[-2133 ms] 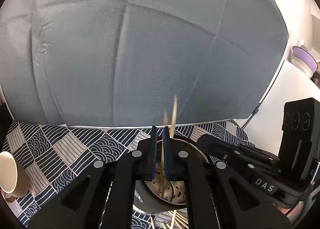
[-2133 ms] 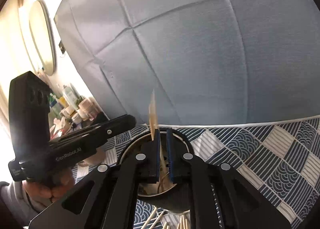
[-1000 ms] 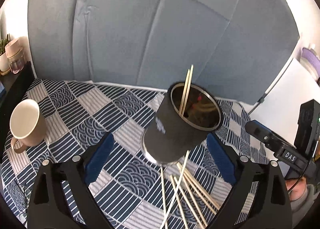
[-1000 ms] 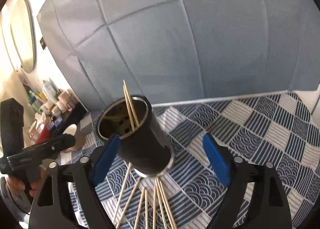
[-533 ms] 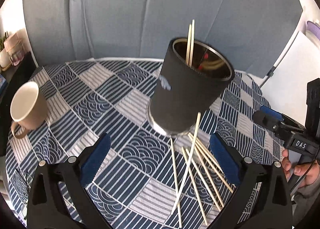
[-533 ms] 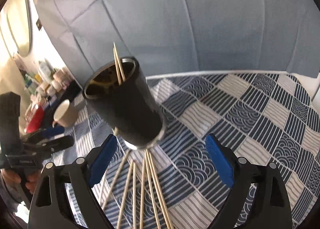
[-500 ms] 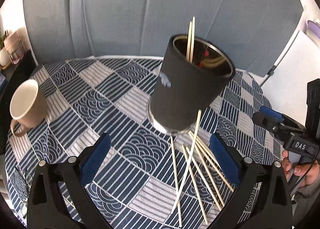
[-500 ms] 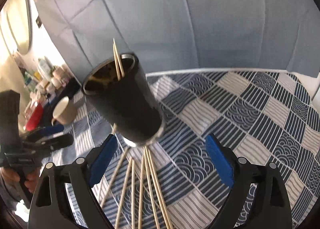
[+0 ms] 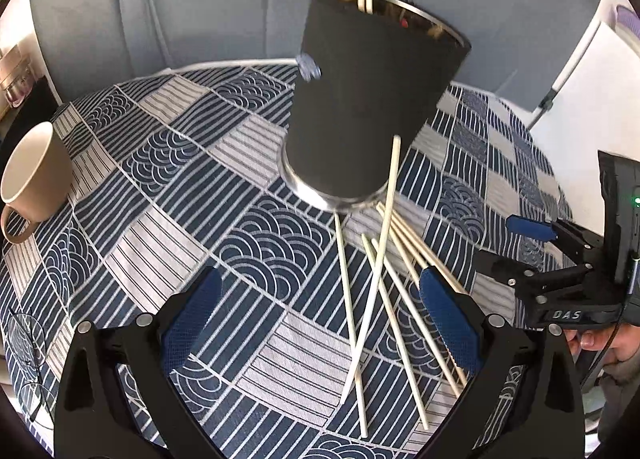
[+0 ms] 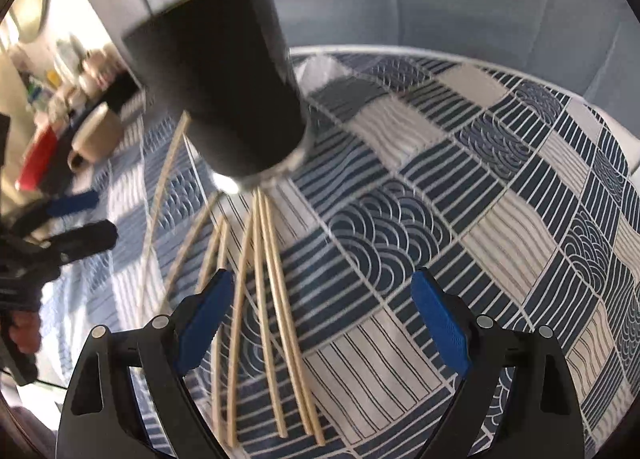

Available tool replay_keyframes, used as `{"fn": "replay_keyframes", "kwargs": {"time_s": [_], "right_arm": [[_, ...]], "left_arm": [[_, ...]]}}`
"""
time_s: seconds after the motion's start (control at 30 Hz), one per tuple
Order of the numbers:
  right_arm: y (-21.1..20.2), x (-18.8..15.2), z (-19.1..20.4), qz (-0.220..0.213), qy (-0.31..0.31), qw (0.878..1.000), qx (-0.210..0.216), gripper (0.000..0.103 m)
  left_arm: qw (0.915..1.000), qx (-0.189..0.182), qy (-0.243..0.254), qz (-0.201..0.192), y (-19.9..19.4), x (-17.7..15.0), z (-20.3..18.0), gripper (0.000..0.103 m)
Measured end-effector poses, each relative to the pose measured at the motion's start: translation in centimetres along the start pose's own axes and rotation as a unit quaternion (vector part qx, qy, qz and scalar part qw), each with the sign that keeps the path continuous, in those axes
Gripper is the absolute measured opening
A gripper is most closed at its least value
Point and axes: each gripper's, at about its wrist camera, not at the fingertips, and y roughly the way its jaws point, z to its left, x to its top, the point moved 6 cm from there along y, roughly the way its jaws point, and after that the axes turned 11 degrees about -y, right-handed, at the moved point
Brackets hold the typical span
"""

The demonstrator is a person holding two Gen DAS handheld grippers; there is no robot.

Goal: Organize utensils
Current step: 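Move both tools back down toward the sticks leaning on the holder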

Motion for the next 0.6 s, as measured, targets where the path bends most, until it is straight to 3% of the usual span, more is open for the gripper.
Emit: {"fn": "replay_keyframes", "kwargs": {"time_s": [0.37, 0.6], "right_arm": [[2.6, -2.0, -0.2, 0.06, -0.039, 0.997, -0.033, 0.086], [3.2, -1.9, -0.1, 0.077, -0.062, 0.994, -0.042, 0.086]], "left_arm": [[0.9994, 0.024, -0.001, 0.025, 2.4, -1.3, 0.4, 0.097], [0.9988, 0.032, -0.015, 0.034, 3.3, -1.5, 0.9, 0.097]]}}
